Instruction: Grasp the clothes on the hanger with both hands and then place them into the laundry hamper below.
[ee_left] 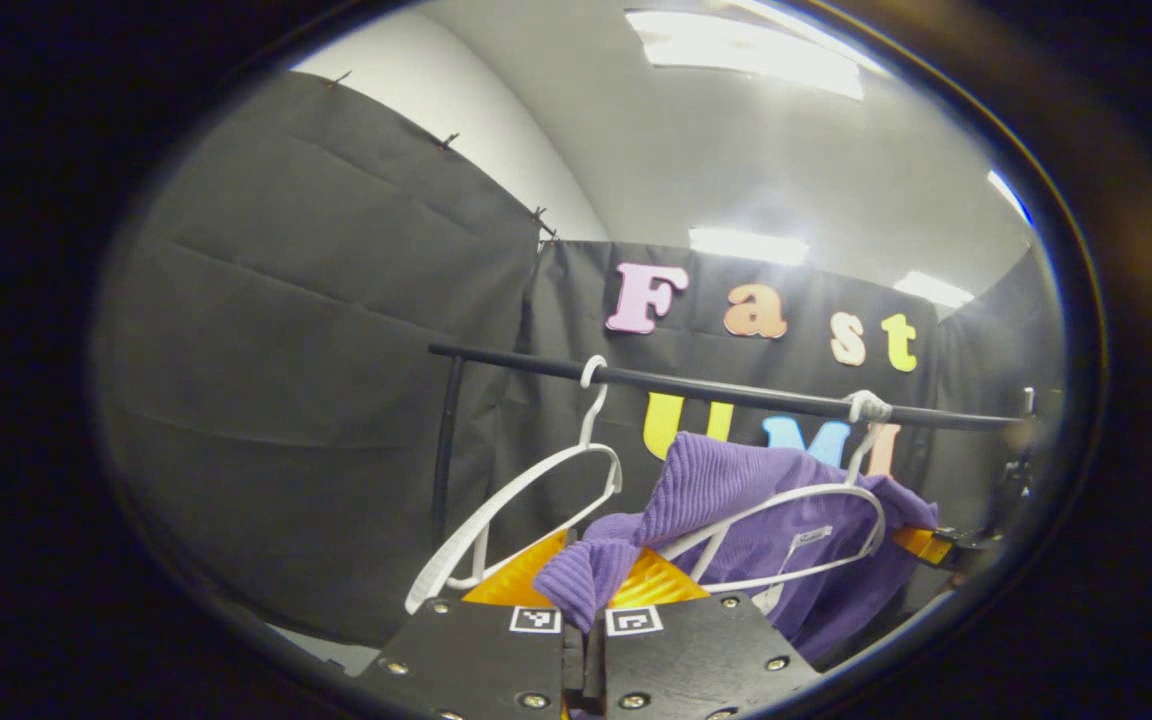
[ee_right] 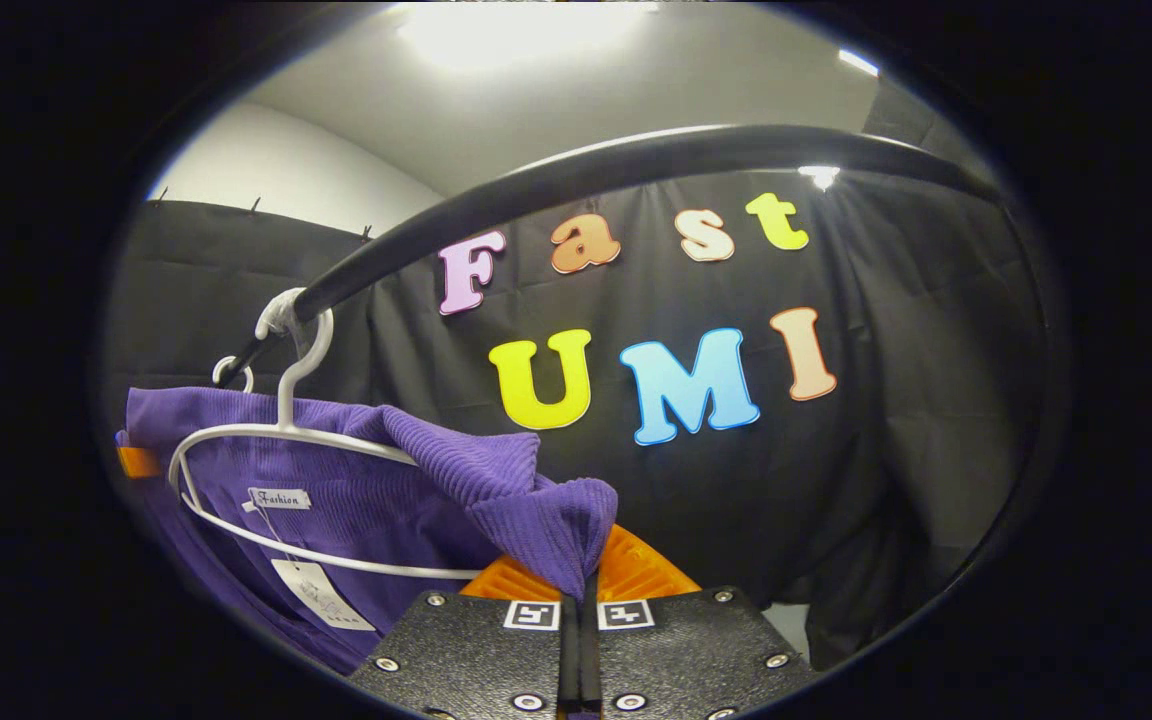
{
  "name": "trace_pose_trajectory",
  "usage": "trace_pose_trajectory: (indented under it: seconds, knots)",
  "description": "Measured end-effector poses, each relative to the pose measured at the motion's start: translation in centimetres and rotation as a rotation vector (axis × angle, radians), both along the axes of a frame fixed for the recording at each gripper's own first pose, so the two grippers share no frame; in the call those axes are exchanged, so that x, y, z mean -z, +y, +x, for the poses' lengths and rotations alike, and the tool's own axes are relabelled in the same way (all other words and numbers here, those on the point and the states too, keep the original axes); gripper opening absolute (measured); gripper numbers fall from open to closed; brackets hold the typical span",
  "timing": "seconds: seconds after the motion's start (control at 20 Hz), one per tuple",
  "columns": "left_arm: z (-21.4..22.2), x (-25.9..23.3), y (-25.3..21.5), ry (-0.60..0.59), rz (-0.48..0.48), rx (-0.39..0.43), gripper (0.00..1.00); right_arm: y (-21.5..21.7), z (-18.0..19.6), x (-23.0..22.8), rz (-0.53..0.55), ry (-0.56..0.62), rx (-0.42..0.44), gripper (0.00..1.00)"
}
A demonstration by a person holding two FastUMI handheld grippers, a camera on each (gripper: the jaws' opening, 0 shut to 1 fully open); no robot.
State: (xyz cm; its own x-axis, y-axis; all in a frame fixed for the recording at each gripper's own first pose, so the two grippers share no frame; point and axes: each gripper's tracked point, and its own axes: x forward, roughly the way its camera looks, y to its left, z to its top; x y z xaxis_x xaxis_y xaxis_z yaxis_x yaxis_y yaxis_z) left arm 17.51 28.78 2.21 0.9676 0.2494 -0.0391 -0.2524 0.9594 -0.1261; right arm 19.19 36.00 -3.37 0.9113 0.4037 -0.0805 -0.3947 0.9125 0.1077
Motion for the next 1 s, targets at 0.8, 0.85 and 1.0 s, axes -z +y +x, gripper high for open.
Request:
trace_pose_trajectory:
  seconds: [0.8, 0.85, 1.0]
  knots:
    - [0.8, 5.2, 3.4, 0.071, -0.133, 0.168, 0.01, 1.4, -2.9, -0.4, -0.095, -0.038, 0.095, 0.0]
    - [0.8, 5.6, 3.4, 0.076, -0.122, 0.162, 0.01, 1.3, -3.2, -0.2, -0.09, -0.032, 0.091, 0.0]
    - [0.3, 6.3, 3.0, 0.088, -0.099, 0.138, 0.01, 1.5, -2.5, 0.2, -0.07, -0.012, 0.07, 0.0]
